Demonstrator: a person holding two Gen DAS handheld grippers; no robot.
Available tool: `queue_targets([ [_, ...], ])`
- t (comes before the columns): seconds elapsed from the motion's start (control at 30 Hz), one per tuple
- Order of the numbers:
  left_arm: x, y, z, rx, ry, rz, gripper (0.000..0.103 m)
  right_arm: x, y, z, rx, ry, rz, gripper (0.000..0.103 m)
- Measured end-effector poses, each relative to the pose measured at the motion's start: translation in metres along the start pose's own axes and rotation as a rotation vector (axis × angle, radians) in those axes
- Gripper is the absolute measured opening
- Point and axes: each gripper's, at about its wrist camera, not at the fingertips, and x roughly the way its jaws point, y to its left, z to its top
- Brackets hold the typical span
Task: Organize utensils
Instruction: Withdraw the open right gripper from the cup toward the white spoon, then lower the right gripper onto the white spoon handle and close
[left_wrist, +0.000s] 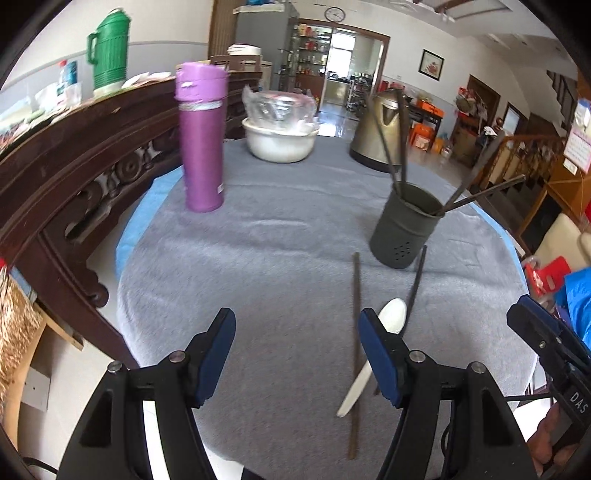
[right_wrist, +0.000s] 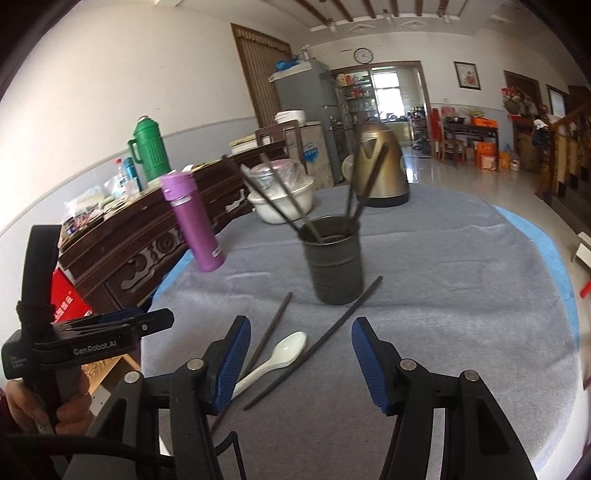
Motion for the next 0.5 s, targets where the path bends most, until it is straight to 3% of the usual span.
queue_targets([
  [0.23, 0.004, 0.018, -0.018, -0.039, 0.031, -0.005, 0.07, 0.023, 0.011, -0.009, 0.011, 0.122, 0.037, 0.061],
  [0.4, 0.005, 0.027, -0.025, -0.061, 0.037, -0.004, 0.07, 0.061, 0.018, -0.014, 0.051, 0.26, 0.102, 0.06],
  [0.5, 0.004, 0.035, -0.026, -0.08, 0.035, 0.005, 0.07, 0.08, 0.023, -0.014, 0.087, 0.317, 0.158, 0.044],
])
